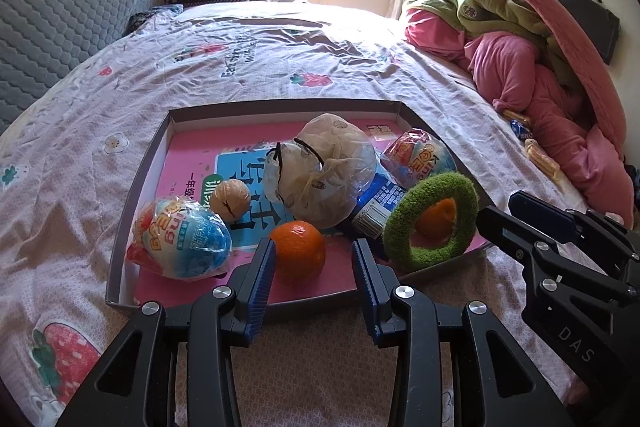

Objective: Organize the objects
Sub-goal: 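Lower the orange into the tray and open left tool while right tool releases the ring, then withdraw both open tools back from the tray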

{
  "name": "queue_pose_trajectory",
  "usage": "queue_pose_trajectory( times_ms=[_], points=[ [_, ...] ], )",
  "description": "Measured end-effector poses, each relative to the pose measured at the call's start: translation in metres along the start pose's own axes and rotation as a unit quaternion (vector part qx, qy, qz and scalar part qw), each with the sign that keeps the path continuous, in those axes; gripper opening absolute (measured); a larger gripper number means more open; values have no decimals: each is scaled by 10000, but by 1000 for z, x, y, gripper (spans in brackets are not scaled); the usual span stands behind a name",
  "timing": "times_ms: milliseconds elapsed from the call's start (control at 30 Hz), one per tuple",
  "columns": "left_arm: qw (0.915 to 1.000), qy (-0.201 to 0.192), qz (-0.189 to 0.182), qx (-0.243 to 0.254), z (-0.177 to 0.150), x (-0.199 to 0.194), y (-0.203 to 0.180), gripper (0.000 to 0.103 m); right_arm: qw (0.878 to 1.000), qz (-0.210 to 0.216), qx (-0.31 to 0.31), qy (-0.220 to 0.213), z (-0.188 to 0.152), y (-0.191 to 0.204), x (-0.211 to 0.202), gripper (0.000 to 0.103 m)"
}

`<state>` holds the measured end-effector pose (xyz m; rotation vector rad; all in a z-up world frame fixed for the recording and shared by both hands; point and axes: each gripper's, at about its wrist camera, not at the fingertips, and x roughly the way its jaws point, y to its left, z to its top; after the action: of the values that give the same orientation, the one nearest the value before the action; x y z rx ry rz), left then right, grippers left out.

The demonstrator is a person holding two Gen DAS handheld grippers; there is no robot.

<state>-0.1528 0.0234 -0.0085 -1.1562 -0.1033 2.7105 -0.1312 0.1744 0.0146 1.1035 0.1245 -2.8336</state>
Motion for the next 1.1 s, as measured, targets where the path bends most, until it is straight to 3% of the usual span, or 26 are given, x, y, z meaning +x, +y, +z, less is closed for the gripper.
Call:
queue_pose_trajectory(
  times_ms=[67,233,767,1100],
  points=[
    [10000,-55,-16,-15,1,-7,0,40,10000,25,26,-22,1,0,-3,38],
    [9998,-195,11,-47,6,-23,1,40,10000,35,27,-85,3,2,-11,39],
    [9981,-533,202,-255,15,-72,15,68,9992,69,-50,-401,11,12,-48,46],
    [9968,-596,421,-323,9,-97,19,73,9979,177,-83,-612,14,22,-75,55]
  ],
)
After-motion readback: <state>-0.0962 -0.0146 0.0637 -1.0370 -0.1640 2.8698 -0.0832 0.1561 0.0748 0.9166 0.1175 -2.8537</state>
